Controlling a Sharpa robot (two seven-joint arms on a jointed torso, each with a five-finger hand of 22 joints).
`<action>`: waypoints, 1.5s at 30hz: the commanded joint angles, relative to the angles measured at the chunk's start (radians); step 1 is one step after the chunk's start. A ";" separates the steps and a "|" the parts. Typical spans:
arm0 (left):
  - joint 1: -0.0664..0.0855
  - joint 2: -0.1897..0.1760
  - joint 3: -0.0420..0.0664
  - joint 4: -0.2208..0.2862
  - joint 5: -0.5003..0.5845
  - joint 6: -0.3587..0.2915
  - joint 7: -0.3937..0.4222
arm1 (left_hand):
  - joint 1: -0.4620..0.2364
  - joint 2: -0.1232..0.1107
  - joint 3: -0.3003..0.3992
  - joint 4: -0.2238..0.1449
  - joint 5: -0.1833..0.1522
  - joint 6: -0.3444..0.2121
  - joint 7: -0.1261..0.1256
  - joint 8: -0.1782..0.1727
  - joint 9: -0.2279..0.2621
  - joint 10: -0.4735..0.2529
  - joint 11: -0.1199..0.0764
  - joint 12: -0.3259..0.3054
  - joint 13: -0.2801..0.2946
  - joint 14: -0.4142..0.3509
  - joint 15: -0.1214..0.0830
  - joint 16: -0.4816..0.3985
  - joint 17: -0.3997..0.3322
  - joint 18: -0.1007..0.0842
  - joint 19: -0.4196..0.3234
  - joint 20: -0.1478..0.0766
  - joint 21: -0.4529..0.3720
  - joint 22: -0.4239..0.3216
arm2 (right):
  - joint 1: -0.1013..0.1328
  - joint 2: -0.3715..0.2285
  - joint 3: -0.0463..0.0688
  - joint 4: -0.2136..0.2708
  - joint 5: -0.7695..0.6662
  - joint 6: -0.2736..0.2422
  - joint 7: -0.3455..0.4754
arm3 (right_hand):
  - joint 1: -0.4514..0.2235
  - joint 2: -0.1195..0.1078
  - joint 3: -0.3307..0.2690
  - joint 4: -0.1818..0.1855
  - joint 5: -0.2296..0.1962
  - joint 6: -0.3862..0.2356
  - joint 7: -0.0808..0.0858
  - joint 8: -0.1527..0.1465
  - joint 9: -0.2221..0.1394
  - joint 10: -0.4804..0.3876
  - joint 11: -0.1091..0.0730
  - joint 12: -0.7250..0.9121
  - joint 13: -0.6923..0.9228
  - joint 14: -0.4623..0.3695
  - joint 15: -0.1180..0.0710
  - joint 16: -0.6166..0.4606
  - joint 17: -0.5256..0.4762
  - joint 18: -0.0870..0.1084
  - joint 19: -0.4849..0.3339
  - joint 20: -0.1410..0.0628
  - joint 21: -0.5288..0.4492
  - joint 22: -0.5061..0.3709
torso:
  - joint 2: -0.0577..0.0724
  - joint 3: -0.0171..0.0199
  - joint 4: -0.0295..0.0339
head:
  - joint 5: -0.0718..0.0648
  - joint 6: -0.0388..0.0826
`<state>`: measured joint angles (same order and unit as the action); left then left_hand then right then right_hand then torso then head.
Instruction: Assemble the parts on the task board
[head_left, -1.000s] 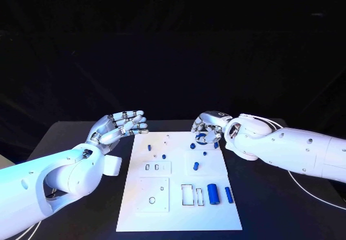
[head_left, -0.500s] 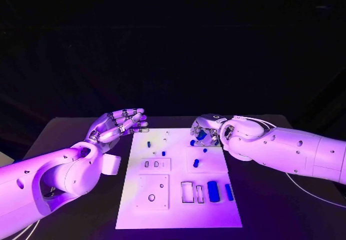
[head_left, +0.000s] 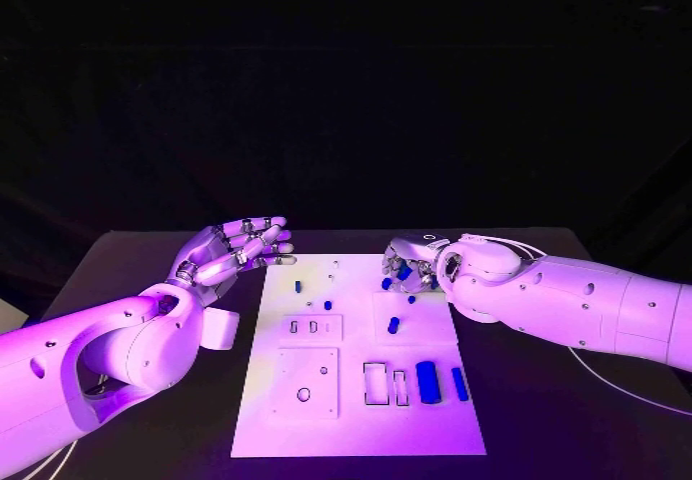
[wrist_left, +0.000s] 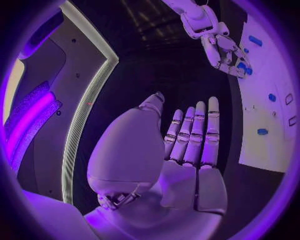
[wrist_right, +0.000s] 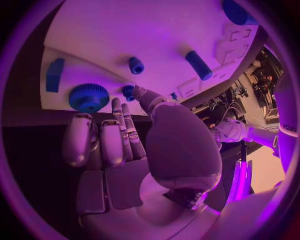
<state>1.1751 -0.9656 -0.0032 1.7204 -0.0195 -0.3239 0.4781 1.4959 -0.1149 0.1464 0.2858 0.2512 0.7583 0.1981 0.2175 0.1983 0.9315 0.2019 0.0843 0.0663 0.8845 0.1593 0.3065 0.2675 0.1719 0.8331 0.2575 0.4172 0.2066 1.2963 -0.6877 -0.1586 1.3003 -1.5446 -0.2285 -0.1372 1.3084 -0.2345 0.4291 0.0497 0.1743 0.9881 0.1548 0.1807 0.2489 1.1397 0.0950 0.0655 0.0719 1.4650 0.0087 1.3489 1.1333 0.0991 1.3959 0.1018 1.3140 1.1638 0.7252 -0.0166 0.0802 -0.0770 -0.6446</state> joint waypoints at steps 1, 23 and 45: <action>0.002 0.001 0.001 0.001 0.003 0.017 0.001 | 0.000 -0.007 -0.005 -0.001 -0.004 0.009 0.049 0.006 -0.001 0.006 -0.001 -0.004 0.000 0.000 -0.001 0.003 0.002 0.008 0.006 0.000 0.007 0.002 | -0.003 0.005 0.000 -0.004 -0.011 0.009 0.001 | 0.006 0.008 0.003 0.011 0.010 0.009 0.002 0.000 0.002 0.003 0.002 0.001 0.002 0.035 0.004 0.007 0.005 -0.020 0.001 0.009 0.006 0.004 | 0.002 -0.0006 0.0018 | -0.001 -0.003; 0.002 0.001 0.001 -0.004 0.003 0.009 -0.013 | 0.011 0.000 0.002 -0.006 -0.003 0.010 0.051 0.006 -0.002 0.009 0.000 -0.007 0.000 -0.008 -0.001 0.010 0.010 0.007 0.000 -0.002 0.018 0.009 | -0.012 0.017 0.000 -0.005 0.011 -0.073 0.020 | 0.043 0.061 0.148 0.024 -0.015 0.086 -0.026 0.055 0.057 0.118 -0.028 0.005 0.009 0.034 -0.020 0.041 0.018 -0.032 0.029 -0.007 0.056 0.085 | 0.006 -0.0003 0.0050 | -0.003 -0.003; 0.002 0.009 0.001 -0.008 0.003 0.016 -0.011 | 0.014 -0.001 0.004 -0.007 -0.003 0.010 0.052 0.006 -0.002 0.009 0.001 -0.008 0.000 -0.011 0.000 0.011 0.012 0.006 -0.003 -0.002 0.022 0.011 | 0.000 0.124 0.006 -0.068 -0.017 -0.298 -0.018 | 0.064 0.050 0.199 -0.033 -0.012 0.081 -0.019 0.075 0.092 0.127 -0.027 -0.004 0.006 0.032 -0.020 0.046 0.012 -0.035 0.031 -0.012 0.065 0.102 | 0.008 -0.0029 0.0159 | -0.007 0.006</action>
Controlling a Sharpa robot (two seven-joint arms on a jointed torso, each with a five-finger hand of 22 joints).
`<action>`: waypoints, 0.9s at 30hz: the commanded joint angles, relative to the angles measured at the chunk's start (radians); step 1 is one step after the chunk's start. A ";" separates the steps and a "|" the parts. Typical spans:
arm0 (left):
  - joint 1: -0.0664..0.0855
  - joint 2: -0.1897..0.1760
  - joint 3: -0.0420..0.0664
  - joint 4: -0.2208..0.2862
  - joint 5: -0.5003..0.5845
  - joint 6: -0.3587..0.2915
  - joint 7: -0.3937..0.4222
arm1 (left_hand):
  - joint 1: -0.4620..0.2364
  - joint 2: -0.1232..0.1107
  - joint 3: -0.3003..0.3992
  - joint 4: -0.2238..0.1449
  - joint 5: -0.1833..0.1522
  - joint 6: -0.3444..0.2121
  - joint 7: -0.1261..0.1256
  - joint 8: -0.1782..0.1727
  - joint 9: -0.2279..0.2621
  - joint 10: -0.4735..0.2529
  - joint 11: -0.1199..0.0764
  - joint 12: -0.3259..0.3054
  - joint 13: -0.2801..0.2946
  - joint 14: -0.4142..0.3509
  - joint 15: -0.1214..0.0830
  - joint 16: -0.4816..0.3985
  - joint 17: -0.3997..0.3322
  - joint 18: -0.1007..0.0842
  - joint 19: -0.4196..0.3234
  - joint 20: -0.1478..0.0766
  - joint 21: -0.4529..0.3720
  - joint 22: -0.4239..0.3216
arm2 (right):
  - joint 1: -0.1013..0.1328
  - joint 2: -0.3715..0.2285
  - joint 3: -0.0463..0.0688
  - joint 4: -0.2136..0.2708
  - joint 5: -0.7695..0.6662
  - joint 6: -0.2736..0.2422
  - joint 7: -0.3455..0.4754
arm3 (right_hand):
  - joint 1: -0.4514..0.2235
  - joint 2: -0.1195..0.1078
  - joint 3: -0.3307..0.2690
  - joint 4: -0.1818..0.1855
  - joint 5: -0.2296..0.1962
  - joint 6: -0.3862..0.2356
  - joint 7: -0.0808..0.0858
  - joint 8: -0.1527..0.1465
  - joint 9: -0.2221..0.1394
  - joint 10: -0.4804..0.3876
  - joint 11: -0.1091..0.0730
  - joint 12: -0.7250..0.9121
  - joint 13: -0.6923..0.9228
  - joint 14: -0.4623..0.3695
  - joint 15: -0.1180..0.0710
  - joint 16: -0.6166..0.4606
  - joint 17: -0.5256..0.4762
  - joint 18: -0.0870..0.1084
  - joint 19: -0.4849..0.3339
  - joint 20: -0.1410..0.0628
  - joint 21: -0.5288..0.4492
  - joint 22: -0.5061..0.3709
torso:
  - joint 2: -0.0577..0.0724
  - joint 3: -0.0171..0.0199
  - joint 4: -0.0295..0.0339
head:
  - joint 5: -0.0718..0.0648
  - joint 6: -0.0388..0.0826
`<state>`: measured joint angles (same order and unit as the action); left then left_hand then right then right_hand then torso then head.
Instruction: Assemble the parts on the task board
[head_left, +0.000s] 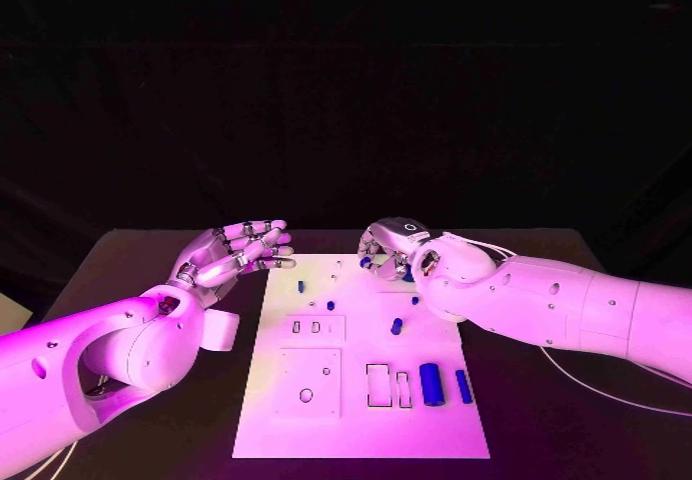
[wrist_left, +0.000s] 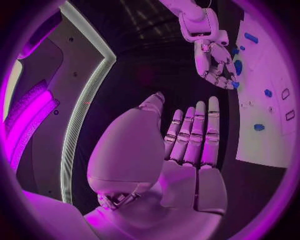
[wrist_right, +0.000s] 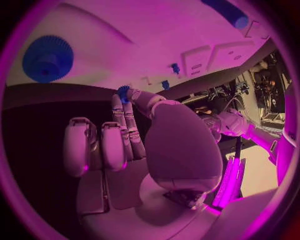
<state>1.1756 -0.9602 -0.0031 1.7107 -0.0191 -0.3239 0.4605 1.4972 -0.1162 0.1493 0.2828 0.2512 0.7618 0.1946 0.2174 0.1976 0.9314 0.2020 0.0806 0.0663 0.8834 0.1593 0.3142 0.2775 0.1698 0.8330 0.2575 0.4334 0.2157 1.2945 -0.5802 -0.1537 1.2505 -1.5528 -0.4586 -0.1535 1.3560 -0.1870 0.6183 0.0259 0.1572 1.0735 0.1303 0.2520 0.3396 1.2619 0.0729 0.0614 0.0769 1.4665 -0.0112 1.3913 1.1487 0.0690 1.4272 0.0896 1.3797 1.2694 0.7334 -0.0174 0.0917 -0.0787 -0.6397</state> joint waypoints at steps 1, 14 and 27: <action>0.001 0.004 0.001 0.002 0.002 0.016 0.006 | 0.013 0.000 0.001 -0.004 -0.004 0.006 0.057 0.005 -0.002 0.008 0.001 -0.006 -0.001 -0.012 0.000 0.004 0.003 0.008 -0.005 -0.002 0.006 0.003 | 0.002 0.027 0.001 -0.028 -0.005 -0.072 0.001 | 0.016 0.002 0.010 -0.009 0.005 -0.005 0.005 0.003 0.002 0.004 -0.005 0.000 0.001 0.031 0.000 0.003 -0.003 -0.005 0.000 0.000 -0.001 -0.003 | 0.001 -0.0022 0.0038 | -0.005 0.002; 0.002 0.015 0.001 0.002 0.001 0.017 0.005 | 0.014 -0.001 0.001 -0.005 -0.004 0.005 0.059 0.005 -0.002 0.006 0.003 -0.007 -0.001 -0.015 0.001 0.005 0.005 0.007 -0.010 -0.001 0.008 0.004 | -0.012 0.119 0.002 -0.119 0.010 -0.087 0.020 | 0.013 -0.001 0.013 -0.012 0.006 -0.008 0.007 0.002 0.004 0.002 -0.003 0.000 0.000 0.031 0.001 0.004 -0.002 -0.005 0.000 0.001 0.000 -0.001 | 0.003 -0.0018 0.0058 | 0.015 -0.008; 0.012 0.016 0.002 0.008 0.000 0.015 0.004 | 0.015 -0.002 0.001 -0.004 -0.004 0.005 0.061 0.004 -0.003 0.005 0.004 -0.009 -0.001 -0.019 0.003 0.007 0.007 0.006 -0.017 0.000 0.008 0.005 | -0.030 0.151 0.001 -0.158 -0.001 -0.041 0.012 | 0.011 -0.002 0.016 -0.014 0.008 -0.010 0.009 0.002 0.005 0.000 -0.002 0.000 -0.001 0.030 0.002 0.004 -0.004 -0.004 -0.001 0.002 -0.001 -0.003 | 0.008 -0.0048 0.0061 | 0.019 -0.012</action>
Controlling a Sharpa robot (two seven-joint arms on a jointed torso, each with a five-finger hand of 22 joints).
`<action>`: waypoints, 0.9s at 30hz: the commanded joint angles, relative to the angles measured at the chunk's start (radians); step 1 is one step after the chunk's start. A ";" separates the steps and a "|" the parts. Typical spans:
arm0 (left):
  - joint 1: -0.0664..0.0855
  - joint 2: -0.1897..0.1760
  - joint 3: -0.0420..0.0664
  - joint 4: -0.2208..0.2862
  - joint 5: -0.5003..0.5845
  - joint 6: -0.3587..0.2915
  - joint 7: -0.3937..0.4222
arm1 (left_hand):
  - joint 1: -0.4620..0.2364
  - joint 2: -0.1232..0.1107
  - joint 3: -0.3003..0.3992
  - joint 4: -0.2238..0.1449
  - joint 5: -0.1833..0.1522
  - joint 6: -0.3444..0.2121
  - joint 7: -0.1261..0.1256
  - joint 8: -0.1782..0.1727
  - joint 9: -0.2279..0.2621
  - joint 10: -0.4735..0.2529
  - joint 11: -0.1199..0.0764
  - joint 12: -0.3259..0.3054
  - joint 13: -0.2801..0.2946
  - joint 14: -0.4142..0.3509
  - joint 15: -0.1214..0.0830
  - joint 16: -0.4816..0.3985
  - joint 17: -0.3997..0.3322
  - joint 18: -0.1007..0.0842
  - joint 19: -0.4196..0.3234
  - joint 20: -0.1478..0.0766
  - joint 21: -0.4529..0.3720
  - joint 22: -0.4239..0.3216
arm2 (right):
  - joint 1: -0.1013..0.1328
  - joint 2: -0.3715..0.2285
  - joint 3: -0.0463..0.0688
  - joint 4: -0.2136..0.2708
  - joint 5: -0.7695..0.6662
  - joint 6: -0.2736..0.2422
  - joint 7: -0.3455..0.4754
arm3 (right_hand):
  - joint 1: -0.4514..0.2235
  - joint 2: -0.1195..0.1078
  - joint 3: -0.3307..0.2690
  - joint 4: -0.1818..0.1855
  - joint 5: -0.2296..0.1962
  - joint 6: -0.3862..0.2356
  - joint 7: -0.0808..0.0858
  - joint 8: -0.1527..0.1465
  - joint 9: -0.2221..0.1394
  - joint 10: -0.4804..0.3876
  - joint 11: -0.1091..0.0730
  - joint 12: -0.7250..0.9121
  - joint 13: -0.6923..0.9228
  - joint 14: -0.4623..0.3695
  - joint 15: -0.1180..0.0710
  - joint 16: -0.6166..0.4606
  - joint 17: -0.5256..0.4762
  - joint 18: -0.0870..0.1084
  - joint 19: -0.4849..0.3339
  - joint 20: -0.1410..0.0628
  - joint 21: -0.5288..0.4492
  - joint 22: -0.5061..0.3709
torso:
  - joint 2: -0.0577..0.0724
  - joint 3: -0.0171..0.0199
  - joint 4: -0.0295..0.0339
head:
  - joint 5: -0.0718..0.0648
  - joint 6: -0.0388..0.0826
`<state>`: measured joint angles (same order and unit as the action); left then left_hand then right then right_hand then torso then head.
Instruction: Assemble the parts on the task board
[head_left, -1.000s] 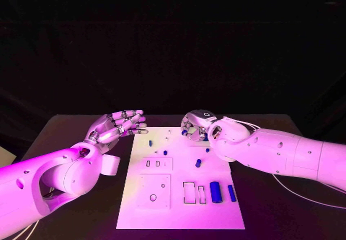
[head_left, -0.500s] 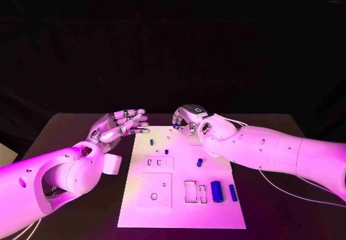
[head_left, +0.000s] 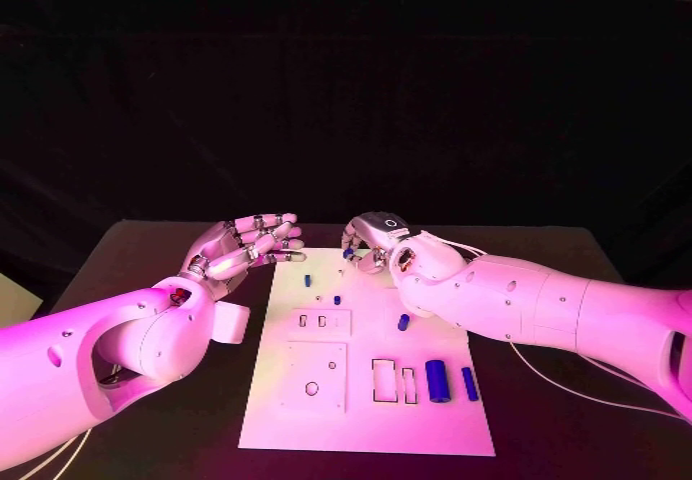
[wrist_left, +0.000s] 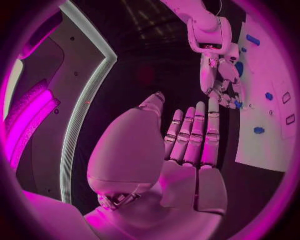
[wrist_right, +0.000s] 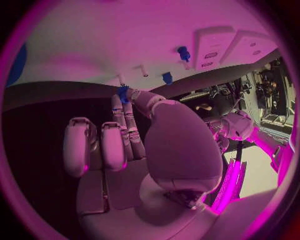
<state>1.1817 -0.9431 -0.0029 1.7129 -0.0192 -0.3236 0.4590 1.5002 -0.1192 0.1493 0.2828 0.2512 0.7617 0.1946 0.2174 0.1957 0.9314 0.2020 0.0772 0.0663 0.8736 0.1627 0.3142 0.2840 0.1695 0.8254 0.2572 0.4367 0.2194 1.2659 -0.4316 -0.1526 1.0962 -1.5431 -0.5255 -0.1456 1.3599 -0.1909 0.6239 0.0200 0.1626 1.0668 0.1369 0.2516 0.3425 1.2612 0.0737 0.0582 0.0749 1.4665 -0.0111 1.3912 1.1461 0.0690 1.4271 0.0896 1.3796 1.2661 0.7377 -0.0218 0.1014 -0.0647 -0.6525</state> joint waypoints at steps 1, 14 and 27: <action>0.007 -0.001 0.002 0.006 0.000 0.015 0.006 | 0.012 0.001 0.001 -0.004 -0.004 0.005 0.061 0.004 -0.001 0.005 0.004 -0.006 -0.001 -0.009 0.000 0.007 0.001 0.006 -0.009 0.000 0.005 0.001 | -0.002 0.004 0.000 -0.005 -0.012 0.028 0.003 | 0.007 0.002 0.010 -0.008 0.003 -0.004 0.002 0.002 0.002 0.001 -0.002 0.003 0.001 0.030 0.002 0.004 -0.002 -0.004 -0.001 0.002 -0.001 0.000 | 0.003 0.0002 -0.0031 | 0.004 -0.003; 0.012 -0.002 0.002 0.006 0.000 0.013 0.005 | 0.012 0.001 0.001 -0.004 -0.004 0.005 0.061 0.004 -0.001 0.004 0.005 -0.006 -0.001 -0.010 0.000 0.007 0.002 0.006 -0.012 0.000 0.005 0.001 | -0.004 0.015 0.000 -0.022 -0.013 0.044 -0.001 | 0.002 -0.001 0.012 -0.008 0.003 -0.007 0.004 0.001 0.004 -0.002 -0.001 0.003 0.000 0.030 0.004 0.003 -0.004 -0.003 -0.005 0.003 -0.005 -0.006 | 0.003 -0.0013 -0.0010 | 0.003 0.000; 0.013 -0.001 0.002 0.006 0.000 0.013 0.007 | 0.012 0.001 0.002 -0.004 -0.004 0.005 0.062 0.004 -0.001 0.004 0.005 -0.007 -0.001 -0.012 0.001 0.008 0.003 0.005 -0.016 0.001 0.006 0.002 | -0.004 0.033 0.000 -0.043 -0.019 0.028 -0.017 | -0.002 -0.002 0.014 -0.009 0.001 -0.010 0.005 0.000 0.005 -0.005 0.000 0.003 -0.001 0.029 0.005 0.004 -0.005 -0.003 -0.006 0.004 -0.006 -0.007 | 0.004 -0.0025 0.0003 | 0.007 0.005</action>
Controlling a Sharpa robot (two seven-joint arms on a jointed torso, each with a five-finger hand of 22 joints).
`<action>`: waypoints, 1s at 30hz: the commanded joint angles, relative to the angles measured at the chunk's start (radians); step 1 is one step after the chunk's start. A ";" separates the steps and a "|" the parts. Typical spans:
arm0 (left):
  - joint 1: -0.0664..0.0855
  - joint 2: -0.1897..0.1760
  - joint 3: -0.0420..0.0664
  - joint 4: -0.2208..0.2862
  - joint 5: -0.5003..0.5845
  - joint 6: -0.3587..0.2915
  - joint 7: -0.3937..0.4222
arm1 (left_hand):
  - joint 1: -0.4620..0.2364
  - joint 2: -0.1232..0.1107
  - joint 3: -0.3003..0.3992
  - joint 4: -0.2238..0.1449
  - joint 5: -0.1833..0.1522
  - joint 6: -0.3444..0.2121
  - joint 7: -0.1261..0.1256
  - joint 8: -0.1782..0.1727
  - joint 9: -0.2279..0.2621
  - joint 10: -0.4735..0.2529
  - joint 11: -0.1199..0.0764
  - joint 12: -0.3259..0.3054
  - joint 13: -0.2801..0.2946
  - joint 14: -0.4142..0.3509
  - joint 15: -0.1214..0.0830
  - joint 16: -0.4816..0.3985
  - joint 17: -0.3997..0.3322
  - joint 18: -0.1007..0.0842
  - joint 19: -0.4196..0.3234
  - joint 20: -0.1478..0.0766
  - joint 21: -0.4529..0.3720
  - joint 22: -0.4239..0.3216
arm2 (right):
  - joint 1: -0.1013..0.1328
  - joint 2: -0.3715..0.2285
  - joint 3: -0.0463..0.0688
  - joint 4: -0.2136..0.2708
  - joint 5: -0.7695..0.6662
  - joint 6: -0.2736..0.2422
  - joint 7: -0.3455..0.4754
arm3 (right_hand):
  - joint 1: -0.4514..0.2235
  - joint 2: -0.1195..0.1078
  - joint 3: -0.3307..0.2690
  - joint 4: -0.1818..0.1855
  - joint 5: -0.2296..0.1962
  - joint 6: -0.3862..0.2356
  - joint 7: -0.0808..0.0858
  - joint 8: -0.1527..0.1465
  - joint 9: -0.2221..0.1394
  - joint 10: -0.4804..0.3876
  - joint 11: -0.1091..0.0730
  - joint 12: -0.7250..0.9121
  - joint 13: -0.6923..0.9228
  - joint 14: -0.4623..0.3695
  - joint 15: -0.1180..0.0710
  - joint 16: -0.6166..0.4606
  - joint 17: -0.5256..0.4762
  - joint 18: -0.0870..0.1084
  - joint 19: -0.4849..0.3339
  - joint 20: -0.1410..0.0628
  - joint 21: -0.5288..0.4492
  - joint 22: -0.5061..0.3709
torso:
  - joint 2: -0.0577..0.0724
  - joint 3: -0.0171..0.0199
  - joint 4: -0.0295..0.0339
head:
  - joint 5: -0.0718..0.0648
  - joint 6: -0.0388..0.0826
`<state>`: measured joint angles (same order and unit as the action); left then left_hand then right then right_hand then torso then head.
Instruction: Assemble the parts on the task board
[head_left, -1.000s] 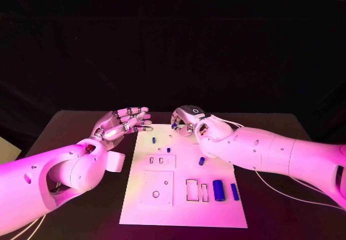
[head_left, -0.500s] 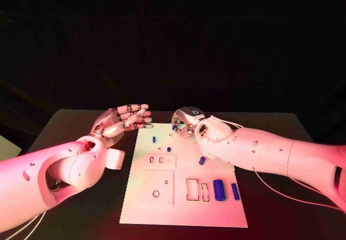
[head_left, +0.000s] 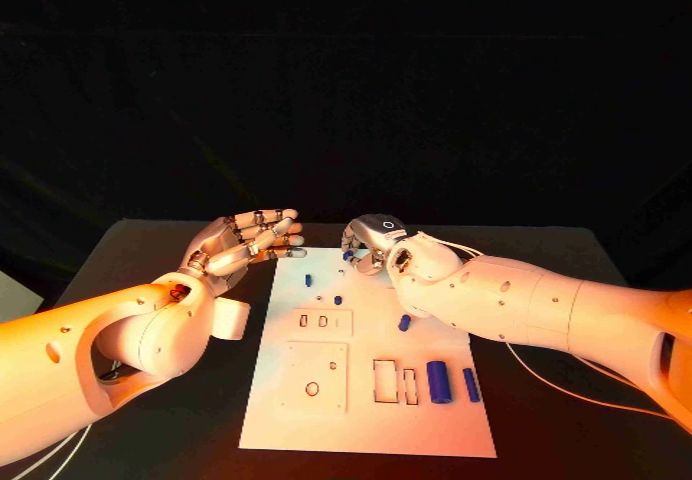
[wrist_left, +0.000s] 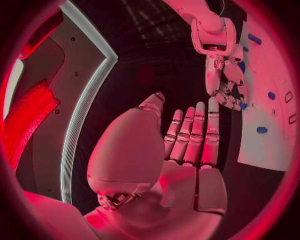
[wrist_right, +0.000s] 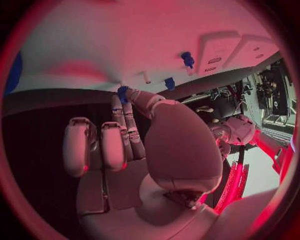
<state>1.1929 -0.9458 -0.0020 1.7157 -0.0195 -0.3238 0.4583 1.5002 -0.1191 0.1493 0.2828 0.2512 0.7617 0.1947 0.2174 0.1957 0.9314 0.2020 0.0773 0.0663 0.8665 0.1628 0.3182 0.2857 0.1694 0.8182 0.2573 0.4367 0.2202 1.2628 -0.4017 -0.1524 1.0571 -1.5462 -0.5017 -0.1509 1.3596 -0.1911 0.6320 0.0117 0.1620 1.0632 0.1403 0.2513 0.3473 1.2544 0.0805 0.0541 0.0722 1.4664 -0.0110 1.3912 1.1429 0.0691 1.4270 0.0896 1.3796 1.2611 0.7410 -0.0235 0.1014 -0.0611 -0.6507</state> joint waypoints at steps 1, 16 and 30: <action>0.002 0.002 0.001 0.004 0.000 0.012 0.008 | 0.012 0.001 0.002 -0.004 -0.004 0.005 0.062 0.004 -0.001 0.004 0.005 -0.007 -0.001 -0.005 0.001 0.004 0.001 0.005 -0.008 0.001 0.006 0.001 | -0.001 0.004 -0.001 -0.006 -0.016 0.002 -0.014 | -0.003 -0.003 0.006 -0.001 0.001 -0.007 0.002 0.000 0.001 0.000 -0.006 0.007 0.001 0.029 0.005 0.004 -0.002 -0.003 -0.006 0.004 -0.006 -0.001 | 0.001 -0.0006 -0.0002 | 0.003 0.004; 0.005 -0.001 0.001 0.004 0.000 0.011 0.008 | 0.012 0.001 0.002 -0.004 -0.004 0.005 0.062 0.004 -0.001 0.004 0.006 -0.007 -0.001 -0.007 0.001 0.004 0.002 0.005 -0.011 0.001 0.006 0.001 | -0.001 0.022 -0.001 -0.026 -0.013 0.059 -0.019 | -0.067 -0.070 -0.030 0.003 0.011 -0.103 0.030 -0.057 -0.002 -0.176 0.031 0.008 -0.009 -0.002 0.037 -0.050 -0.118 0.036 -0.107 0.032 -0.146 -0.185 | 0.001 -0.0006 -0.0010 | 0.005 0.004; 0.006 -0.010 0.001 -0.006 0.000 0.013 0.007 | 0.018 0.005 0.007 -0.006 -0.001 0.005 0.062 0.004 -0.002 0.004 0.006 -0.007 -0.001 -0.013 0.002 0.006 0.005 0.005 -0.020 0.002 0.008 0.003 | 0.003 -0.106 0.006 0.111 0.004 -0.002 -0.014 | -0.002 -0.021 -0.247 0.017 0.025 -0.136 0.023 -0.105 -0.014 -0.253 0.033 0.037 -0.005 -0.014 0.038 -0.079 -0.185 0.051 -0.129 0.036 -0.233 -0.268 | -0.001 0.0016 -0.0098 | 0.011 0.007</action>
<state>1.1968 -0.9558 -0.0022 1.7088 -0.0195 -0.3240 0.4585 1.5091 -0.1115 0.1536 0.2785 0.2512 0.7617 0.1947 0.2174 0.1945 0.9314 0.2020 0.0727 0.0663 0.8591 0.1629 0.3181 0.2897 0.1694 0.8038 0.2574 0.4414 0.2225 1.2635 -0.4989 -0.1480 1.1548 -1.5458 -0.4803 -0.1664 1.3474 -0.2148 0.3889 0.0289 0.1811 0.9230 0.1605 0.1487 0.3339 0.9931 0.1134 0.0874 0.0664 1.4578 0.0271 1.3175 0.9585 0.1006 1.2926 0.1271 1.1481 0.9916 0.7417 -0.0223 0.0963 -0.0505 -0.6457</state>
